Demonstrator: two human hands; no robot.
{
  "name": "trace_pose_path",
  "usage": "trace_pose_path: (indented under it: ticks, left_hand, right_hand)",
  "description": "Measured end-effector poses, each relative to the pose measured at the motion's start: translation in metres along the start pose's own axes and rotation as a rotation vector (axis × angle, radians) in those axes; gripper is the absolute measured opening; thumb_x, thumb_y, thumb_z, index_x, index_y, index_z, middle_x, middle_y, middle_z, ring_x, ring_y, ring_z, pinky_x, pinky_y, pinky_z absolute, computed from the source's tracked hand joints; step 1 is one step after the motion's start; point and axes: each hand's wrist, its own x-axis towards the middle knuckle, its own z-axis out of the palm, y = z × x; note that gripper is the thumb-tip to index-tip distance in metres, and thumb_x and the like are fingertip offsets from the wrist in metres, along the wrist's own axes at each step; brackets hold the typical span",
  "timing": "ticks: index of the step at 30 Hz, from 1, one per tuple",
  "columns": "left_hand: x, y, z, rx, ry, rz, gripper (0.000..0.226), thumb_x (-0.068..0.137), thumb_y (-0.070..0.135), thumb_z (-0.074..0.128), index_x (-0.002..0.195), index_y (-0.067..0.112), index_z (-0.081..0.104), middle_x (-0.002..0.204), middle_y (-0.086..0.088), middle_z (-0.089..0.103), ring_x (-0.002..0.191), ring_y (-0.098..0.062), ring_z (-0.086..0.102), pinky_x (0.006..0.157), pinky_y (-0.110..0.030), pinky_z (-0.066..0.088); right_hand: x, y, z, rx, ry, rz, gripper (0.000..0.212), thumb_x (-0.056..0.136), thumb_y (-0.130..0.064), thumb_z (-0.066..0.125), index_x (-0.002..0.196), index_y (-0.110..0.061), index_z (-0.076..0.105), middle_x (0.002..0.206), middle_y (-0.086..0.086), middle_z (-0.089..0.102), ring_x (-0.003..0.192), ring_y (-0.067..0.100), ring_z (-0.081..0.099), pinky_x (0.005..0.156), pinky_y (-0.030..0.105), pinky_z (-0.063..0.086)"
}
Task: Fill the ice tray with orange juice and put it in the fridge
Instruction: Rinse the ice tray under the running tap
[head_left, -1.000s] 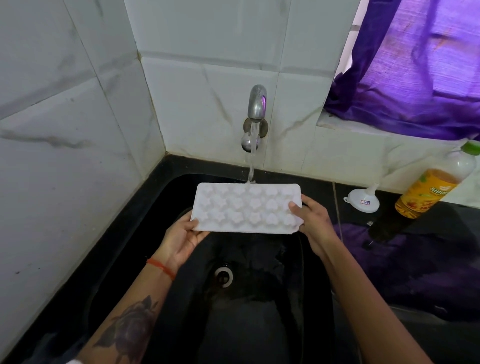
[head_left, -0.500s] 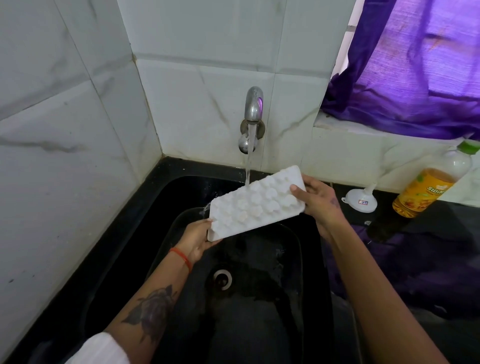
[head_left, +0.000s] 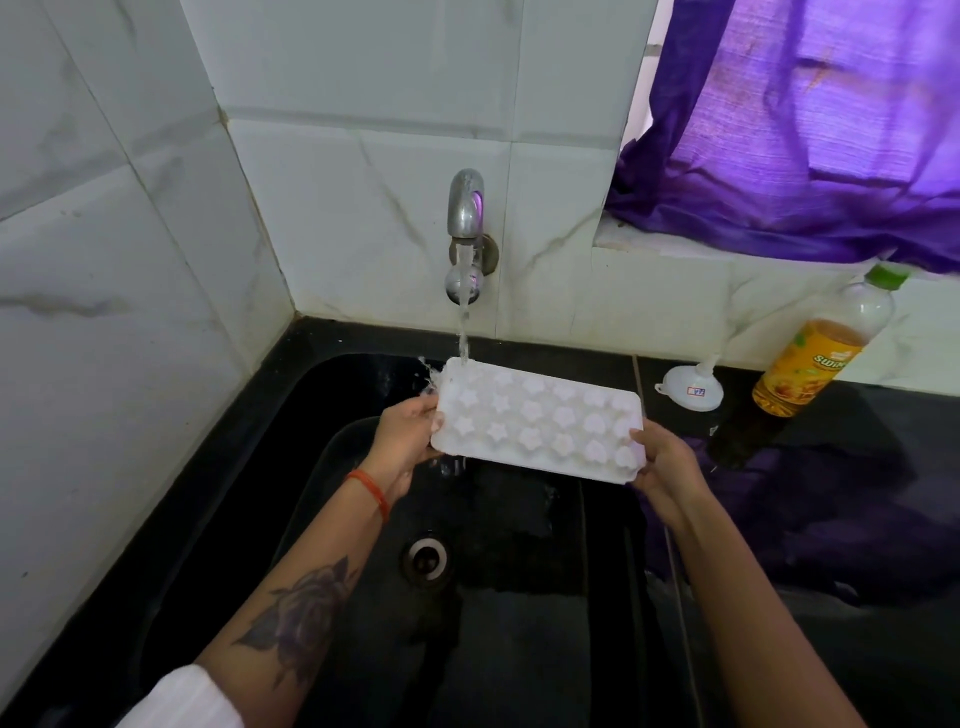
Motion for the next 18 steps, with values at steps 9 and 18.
trace_pose_path:
  ticks: [9, 18]
  left_hand:
    - [-0.008, -0.009, -0.07, -0.019, 0.247, -0.027, 0.033, 0.095, 0.001, 0.044, 0.124, 0.009, 0.056, 0.117, -0.01, 0.059, 0.101, -0.022, 0.058, 0.073, -0.033, 0.049]
    - [-0.007, -0.038, -0.129, -0.058, 0.483, -0.151, 0.033, 0.096, -0.001, 0.041, 0.124, 0.005, 0.057, 0.129, -0.018, 0.057, 0.117, -0.034, 0.055, 0.083, -0.039, 0.047]
  right_hand:
    - [-0.001, 0.026, 0.069, -0.177, -0.207, 0.047, 0.037, 0.093, -0.007, 0.042, 0.129, -0.013, 0.053, 0.115, 0.008, 0.066, 0.1, 0.026, 0.065, 0.069, 0.034, 0.054]
    - [-0.01, 0.024, 0.129, -0.429, -0.387, -0.064, 0.042, 0.09, -0.016, 0.059, 0.131, -0.014, 0.049, 0.119, 0.007, 0.064, 0.103, 0.023, 0.065, 0.086, 0.042, 0.056]
